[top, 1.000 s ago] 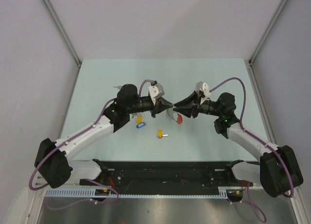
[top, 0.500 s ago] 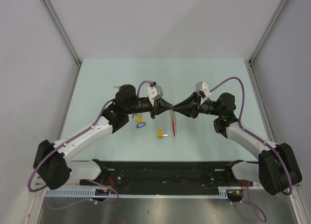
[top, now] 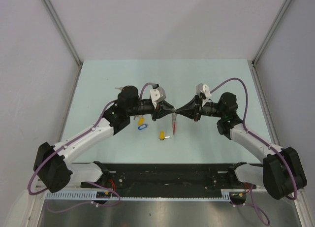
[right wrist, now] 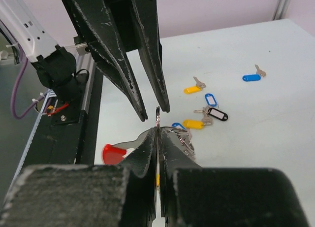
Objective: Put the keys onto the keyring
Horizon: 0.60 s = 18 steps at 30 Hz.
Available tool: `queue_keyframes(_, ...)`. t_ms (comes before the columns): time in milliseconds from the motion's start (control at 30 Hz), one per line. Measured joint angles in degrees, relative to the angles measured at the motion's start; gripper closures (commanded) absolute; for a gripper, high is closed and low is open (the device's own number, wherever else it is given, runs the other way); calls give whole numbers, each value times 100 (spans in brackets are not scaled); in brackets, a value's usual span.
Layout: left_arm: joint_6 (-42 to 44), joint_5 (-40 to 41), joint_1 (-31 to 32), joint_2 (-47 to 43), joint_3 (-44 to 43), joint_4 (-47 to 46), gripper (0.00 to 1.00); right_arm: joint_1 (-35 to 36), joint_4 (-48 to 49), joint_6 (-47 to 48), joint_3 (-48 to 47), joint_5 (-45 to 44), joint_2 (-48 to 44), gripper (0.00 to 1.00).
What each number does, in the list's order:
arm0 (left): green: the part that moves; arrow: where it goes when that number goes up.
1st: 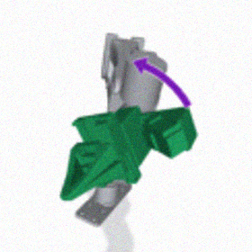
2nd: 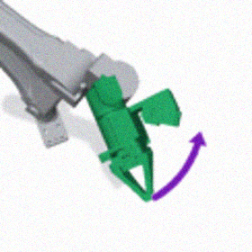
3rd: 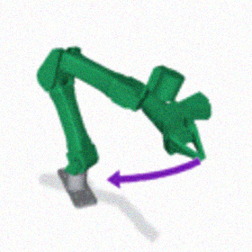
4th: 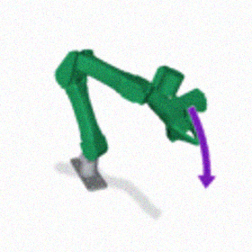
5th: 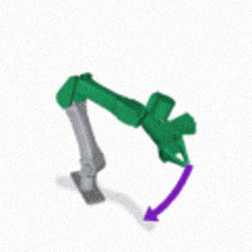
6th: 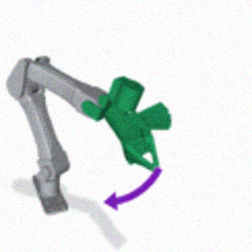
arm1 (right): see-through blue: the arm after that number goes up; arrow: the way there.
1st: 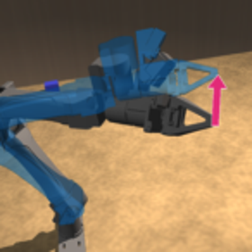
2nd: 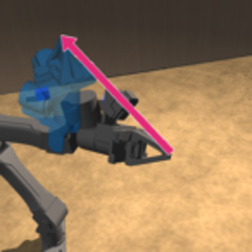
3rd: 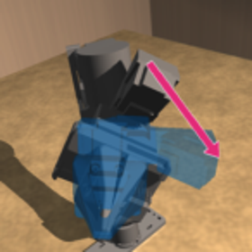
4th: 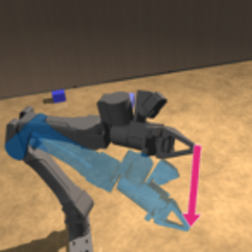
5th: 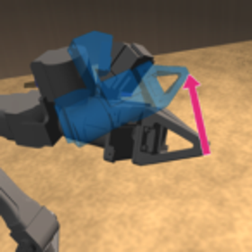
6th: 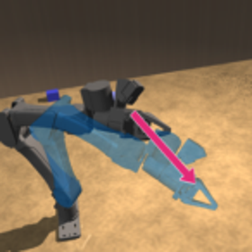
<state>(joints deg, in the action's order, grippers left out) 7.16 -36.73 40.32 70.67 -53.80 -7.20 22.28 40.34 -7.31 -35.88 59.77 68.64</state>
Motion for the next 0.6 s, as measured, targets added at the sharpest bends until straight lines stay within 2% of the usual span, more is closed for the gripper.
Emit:
queue_keyframes(33, 59, 55, 0, -11, -15, 92, 66, -2, -184, 103, -31, -24, -20, 100)
queue_keyframes(200, 459, 426, 0, -122, -186, 678, 55, 15, -1637, 785, -514, -317, -205, 100)
queue_keyframes(600, 1298, 651, 0, -131, -726, 1882, 49, 894, -5034, 2452, -2221, -2170, -131, 100)
